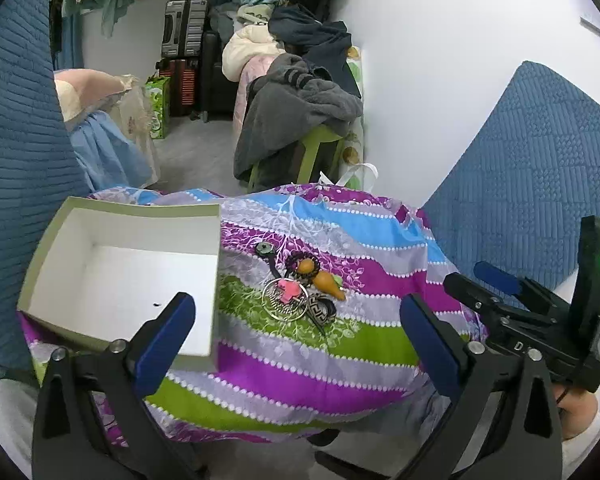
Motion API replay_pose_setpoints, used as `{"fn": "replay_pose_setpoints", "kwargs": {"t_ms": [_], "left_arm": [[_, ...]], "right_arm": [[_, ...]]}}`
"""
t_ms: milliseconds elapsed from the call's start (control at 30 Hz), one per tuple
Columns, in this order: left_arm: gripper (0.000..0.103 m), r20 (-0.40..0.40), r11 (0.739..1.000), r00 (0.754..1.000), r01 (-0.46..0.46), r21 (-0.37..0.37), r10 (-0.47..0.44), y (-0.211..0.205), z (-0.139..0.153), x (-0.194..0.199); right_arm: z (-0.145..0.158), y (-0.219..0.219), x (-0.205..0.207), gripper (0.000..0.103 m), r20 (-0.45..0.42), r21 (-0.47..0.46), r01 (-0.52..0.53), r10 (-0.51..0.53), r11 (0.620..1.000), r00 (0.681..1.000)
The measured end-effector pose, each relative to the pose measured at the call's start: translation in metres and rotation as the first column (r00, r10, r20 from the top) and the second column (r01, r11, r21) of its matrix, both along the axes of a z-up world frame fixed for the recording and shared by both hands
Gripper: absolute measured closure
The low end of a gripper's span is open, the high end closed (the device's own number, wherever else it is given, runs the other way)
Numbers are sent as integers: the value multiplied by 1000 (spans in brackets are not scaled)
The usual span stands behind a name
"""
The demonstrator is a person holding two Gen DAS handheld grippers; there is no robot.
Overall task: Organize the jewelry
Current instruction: 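Grasp the zigzag bangle with the left tool while the right grasps the green crocheted pendant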
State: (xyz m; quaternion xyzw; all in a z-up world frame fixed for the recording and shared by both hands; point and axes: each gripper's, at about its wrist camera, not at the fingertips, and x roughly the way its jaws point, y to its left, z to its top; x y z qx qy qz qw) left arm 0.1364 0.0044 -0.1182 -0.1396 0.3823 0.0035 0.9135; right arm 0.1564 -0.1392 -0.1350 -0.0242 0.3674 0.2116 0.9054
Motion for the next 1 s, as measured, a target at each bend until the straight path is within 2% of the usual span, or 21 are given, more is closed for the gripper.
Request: {"fn": "replay_pose_setpoints", "kwargs": {"t_ms": [67, 133, 167, 200, 267, 400, 567, 833, 1000], "left_arm": [[9, -5, 1000, 1000, 5, -16, -5, -2, -7, 8], [11, -21, 999, 1000, 19, -42, -20, -6, -18, 17], [19, -29, 999, 999, 21, -44, -22, -8, -23, 20], [23, -35, 999, 999, 28, -39, -29, -12, -27, 24], [27, -55, 999, 998, 41, -21, -42, -19, -38, 32], [39, -107, 997, 992, 68, -46, -73, -27, -67, 50], [52, -176, 992, 979, 87, -90, -102, -33, -106, 71], [53, -232, 986, 966, 79, -147, -112, -31, -151, 97], [63, -249, 978, 960, 80, -192, -128, -29, -168, 106]], "right_arm": [[-9, -4, 11, 32, -28, 30, -3, 4, 1000, 1000], [-20, -6, 22, 37, -60, 38, -11, 14, 999, 998], [-25, -7, 26, 41, -68, 39, -17, 20, 999, 997], [-31, -7, 30, 47, -78, 38, -18, 21, 999, 997], [-42, -5, 39, 55, -100, 44, -27, 31, 999, 994], [-61, 0, 57, 66, -127, 28, -46, 49, 999, 991], [-85, 11, 83, 69, -180, 11, -96, 97, 995, 979], [-118, 27, 111, 69, -259, 9, -152, 149, 988, 954], [-136, 33, 126, 69, -303, 29, -162, 163, 986, 939]]}}
